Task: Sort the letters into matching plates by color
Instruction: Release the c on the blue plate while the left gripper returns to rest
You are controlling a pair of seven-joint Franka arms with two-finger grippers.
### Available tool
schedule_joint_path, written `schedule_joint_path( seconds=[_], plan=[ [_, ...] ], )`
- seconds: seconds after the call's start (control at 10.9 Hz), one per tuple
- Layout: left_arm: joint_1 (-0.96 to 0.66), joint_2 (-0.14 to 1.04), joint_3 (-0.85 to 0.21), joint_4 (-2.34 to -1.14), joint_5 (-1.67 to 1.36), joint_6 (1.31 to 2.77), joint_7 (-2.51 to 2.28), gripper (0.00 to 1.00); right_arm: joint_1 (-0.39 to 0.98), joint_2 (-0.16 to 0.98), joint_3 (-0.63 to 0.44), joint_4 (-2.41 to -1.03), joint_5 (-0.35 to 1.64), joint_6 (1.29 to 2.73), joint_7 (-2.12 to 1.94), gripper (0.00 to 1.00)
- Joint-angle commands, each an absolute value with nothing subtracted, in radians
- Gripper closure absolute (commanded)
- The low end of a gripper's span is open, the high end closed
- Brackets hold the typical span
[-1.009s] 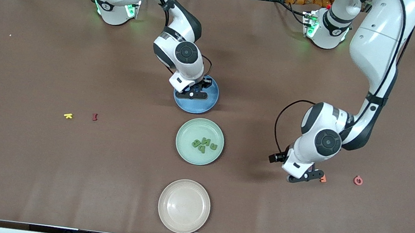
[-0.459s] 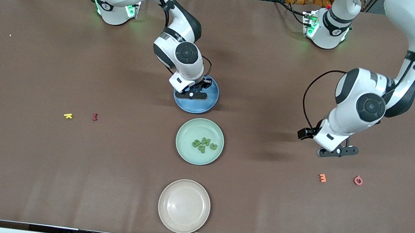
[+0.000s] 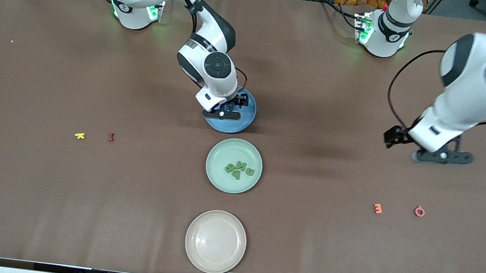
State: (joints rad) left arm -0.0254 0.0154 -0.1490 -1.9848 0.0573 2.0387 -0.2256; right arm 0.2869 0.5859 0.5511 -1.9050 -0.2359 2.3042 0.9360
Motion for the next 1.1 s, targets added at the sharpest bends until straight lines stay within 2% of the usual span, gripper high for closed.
schedule_joint_path(
  seconds=[0.0,0.28,0.46,0.73,1.01],
  plan=[
    [-0.008,0.021,-0.153,-1.867,0.081,1.933,-0.195,0.00,0.275,0.589,0.572,-1.751,-0.239,2.102,0.942,0.00],
    [0.015,0.041,-0.152,-1.769,0.080,1.896,-0.192,0.00,0.244,0.580,0.575,-1.680,-0.229,2.018,0.838,0.00],
    [0.021,0.069,-0.152,-1.705,0.080,1.855,-0.190,0.00,0.223,0.571,0.569,-1.611,-0.186,1.909,0.748,0.00],
    [0.023,0.080,-0.153,-1.669,0.071,1.832,-0.140,0.00,0.146,0.520,0.565,-1.597,-0.161,1.800,0.585,0.00],
    [0.021,0.066,-0.153,-1.648,0.071,1.766,-0.072,0.00,0.089,0.431,0.456,-1.601,-0.060,1.752,0.412,0.00]
  ],
)
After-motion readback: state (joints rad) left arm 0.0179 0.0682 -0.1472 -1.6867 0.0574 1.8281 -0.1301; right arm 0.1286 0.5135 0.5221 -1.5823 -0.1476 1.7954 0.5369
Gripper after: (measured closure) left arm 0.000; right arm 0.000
